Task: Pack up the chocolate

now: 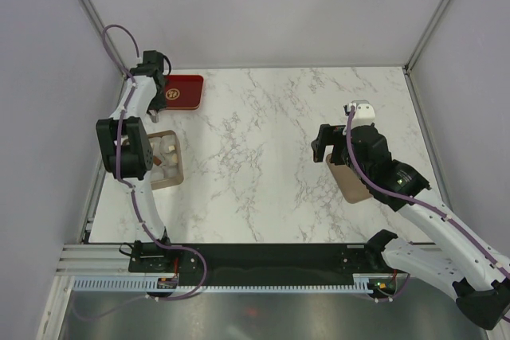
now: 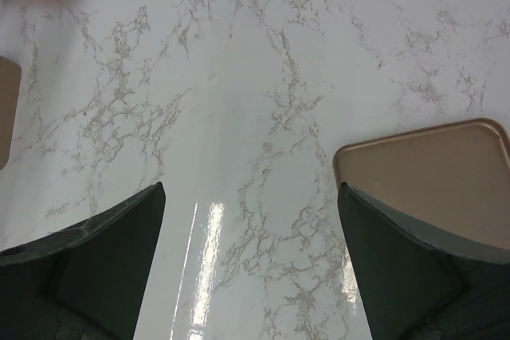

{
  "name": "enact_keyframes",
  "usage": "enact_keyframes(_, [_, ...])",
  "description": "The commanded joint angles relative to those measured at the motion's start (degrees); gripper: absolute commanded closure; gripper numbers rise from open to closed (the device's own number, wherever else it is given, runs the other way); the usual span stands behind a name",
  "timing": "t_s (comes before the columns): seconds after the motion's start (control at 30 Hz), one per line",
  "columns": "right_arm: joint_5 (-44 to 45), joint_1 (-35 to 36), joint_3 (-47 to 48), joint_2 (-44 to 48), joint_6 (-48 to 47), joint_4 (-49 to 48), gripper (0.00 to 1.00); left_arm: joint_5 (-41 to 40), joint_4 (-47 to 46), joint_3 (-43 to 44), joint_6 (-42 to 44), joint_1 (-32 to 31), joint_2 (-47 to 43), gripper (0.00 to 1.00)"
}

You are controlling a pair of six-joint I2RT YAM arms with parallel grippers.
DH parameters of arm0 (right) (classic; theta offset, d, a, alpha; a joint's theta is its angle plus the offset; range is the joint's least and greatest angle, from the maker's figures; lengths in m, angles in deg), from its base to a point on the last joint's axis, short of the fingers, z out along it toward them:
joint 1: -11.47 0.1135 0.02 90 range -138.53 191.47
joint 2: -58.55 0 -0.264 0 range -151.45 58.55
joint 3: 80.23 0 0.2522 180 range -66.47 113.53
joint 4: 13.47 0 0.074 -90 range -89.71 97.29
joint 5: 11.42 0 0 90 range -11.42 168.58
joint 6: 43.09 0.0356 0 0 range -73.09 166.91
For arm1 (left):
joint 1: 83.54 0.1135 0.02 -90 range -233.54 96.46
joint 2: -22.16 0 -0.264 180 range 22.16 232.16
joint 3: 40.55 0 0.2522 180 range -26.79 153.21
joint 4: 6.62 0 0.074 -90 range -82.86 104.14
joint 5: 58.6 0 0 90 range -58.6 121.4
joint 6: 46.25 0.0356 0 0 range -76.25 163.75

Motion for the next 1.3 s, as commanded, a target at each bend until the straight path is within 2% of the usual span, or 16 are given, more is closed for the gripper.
enact_keyframes(0.0, [0.33, 0.2, -0.15, 0.45, -0.15, -2.12, 0.02, -0.74, 0.55, 2.33, 2.32, -0.28, 1.49, 0.52])
enact_keyframes(0.47, [0.68, 0.2, -0.41, 0.36, -0.15, -2.12, 0.02, 1.1, 0.55, 4.27, 2.32, -0.81, 3.07, 0.53])
enact_keyframes(0.73, [0.6, 0.2, -0.5, 0.54, 0.2, -2.03, 0.02, 1.72, 0.64, 4.8, 1.79, -1.42, 1.84, 0.58])
enact_keyframes(1.07, [0.07, 0.2, -0.76, 2.12, 0.29, -2.12, 0.02, 4.53, 1.25, 4.36, -0.49, -1.69, -4.13, 0.6])
enact_keyframes(1.27, [-0.81, 0.2, -1.11, 3.08, 0.2, -2.03, 0.02, 6.12, 2.31, 0.59, -1.63, -1.69, -11.33, 0.61])
